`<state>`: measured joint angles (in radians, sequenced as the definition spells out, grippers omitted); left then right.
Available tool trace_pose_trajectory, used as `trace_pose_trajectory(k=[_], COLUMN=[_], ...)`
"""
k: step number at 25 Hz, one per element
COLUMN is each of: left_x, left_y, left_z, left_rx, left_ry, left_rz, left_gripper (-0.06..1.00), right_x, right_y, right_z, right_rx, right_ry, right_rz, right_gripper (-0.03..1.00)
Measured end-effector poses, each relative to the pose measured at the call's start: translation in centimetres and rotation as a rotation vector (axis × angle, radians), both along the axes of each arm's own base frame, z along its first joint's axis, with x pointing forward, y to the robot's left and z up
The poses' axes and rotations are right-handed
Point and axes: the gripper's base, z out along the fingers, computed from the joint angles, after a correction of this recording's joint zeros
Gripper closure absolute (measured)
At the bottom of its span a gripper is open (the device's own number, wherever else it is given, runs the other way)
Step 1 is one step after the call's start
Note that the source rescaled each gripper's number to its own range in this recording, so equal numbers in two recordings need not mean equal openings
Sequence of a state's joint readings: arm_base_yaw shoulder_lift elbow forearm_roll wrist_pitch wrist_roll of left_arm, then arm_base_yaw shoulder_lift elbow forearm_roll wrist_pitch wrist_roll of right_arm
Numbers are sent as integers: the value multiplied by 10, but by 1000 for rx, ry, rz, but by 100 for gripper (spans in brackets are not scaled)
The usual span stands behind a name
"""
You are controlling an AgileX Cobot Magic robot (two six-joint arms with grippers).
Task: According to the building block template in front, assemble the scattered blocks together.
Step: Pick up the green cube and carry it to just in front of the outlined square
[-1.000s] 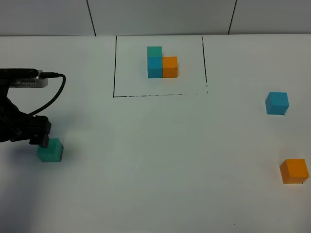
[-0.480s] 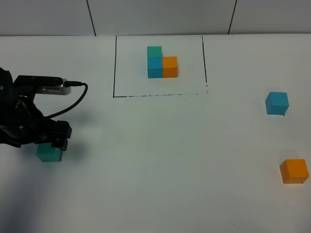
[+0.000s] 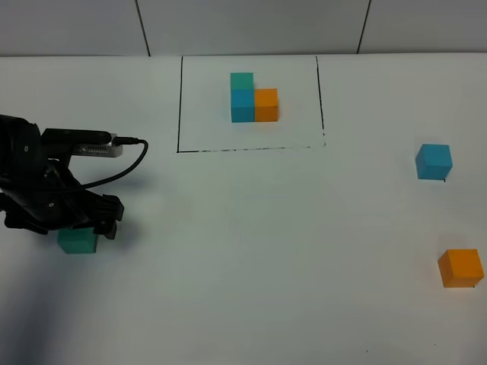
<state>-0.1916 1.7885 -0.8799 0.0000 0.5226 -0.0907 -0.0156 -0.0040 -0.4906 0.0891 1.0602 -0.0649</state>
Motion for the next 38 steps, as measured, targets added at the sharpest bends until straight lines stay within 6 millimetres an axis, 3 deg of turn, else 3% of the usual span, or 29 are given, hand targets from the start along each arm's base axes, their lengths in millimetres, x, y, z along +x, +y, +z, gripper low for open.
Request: trace_pose_trajectory(k=[5, 9, 13, 17, 23, 28, 34, 38], left_x=[2, 3, 4, 4, 5, 19, 41, 61], left_y=[0, -1, -1, -1, -2, -11, -53, -91], left_z=[-14, -16, -16, -16, -14, 2, 32, 38], left_rx=[4, 0, -3, -3, 0, 12, 45, 66], left_ry=[25, 16, 12, 12, 8, -19, -73, -51], left_rz=[4, 32, 43, 44, 9, -150, -550, -789], left_gripper=[9, 19, 48, 94, 94, 94, 94, 94], right_x=[0, 0, 0, 0, 0, 0, 0, 0], right_y=[0, 0, 0, 0, 0, 0, 0, 0], right_z=[0, 0, 0, 0, 0, 0, 0, 0], right_rx=[0, 0, 0, 0, 0, 0, 1, 1], right_ry=[0, 0, 0, 0, 0, 0, 0, 0], right_rz=[0, 0, 0, 0, 0, 0, 0, 0], right_gripper=[15, 16, 17, 18, 19, 20, 20, 20])
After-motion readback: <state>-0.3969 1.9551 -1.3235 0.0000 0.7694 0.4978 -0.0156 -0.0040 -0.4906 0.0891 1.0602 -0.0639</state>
